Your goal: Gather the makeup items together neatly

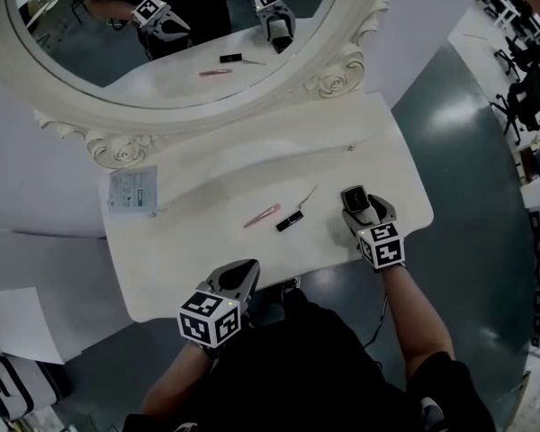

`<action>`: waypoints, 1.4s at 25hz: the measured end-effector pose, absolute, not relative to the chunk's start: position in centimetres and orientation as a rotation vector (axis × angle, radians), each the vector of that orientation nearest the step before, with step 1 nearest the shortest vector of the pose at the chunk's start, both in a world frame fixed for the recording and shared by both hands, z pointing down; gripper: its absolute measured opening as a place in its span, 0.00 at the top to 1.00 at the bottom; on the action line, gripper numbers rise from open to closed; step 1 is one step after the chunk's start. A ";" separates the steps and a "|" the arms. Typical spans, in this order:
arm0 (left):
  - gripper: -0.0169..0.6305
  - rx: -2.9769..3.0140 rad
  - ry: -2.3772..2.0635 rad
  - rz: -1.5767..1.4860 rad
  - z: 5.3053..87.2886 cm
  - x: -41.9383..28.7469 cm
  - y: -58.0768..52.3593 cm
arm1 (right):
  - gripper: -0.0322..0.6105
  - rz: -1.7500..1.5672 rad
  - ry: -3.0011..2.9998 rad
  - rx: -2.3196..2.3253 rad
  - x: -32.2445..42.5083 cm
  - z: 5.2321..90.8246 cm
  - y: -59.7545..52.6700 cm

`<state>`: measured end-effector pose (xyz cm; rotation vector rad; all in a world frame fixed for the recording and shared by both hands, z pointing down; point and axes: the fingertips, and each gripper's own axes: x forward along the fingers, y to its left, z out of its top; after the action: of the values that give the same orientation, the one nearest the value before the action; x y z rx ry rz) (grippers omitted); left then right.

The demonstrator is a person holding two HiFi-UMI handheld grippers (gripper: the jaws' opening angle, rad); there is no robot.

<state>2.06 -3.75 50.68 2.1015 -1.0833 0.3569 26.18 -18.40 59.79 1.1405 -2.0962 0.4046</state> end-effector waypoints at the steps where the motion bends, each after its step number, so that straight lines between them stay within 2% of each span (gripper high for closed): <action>1: 0.96 2.101 -1.084 0.355 50.7 1.9 -3.6 | 0.45 0.366 -2.130 1.094 25.2 59.0 -18.0; 7: 0.96 2.102 -1.097 0.336 50.4 0.6 -2.8 | 0.45 0.106 -2.263 0.410 14.7 57.7 -12.7; 11: 0.96 2.089 -1.127 0.320 50.4 -0.7 -2.2 | 0.45 -0.122 -2.145 0.120 10.8 59.3 -11.5; 12: 0.96 2.081 -1.137 0.316 50.4 -1.0 -2.0 | 0.47 -0.161 -2.120 0.075 10.1 59.7 -11.5; 15: 0.96 2.050 -1.171 0.302 50.7 -2.3 -1.3 | 0.66 -0.252 -2.068 -0.015 8.4 60.5 -11.8; 19: 0.96 2.008 -1.214 0.278 51.0 -3.6 -0.7 | 0.66 -0.257 -2.015 -0.132 7.5 61.7 -11.6; 22: 0.96 1.980 -1.238 0.263 51.2 -4.5 -0.2 | 0.67 -0.257 -1.970 -0.185 7.4 62.6 -11.3; 25: 0.96 1.971 -1.249 0.255 51.3 -4.9 0.0 | 0.77 -0.251 -1.954 -0.209 7.3 62.7 -11.1; 30: 0.96 1.979 -1.240 0.257 51.2 -5.2 0.1 | 0.77 -0.206 -1.961 -0.153 7.1 62.6 -10.5; 35: 0.96 2.013 -1.202 0.270 51.1 -5.0 0.0 | 0.77 0.015 -2.042 0.239 7.7 61.4 -10.9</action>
<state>-5.02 0.03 51.14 2.0133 -1.2019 0.2704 7.75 -10.89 61.44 0.2385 -2.0422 0.0149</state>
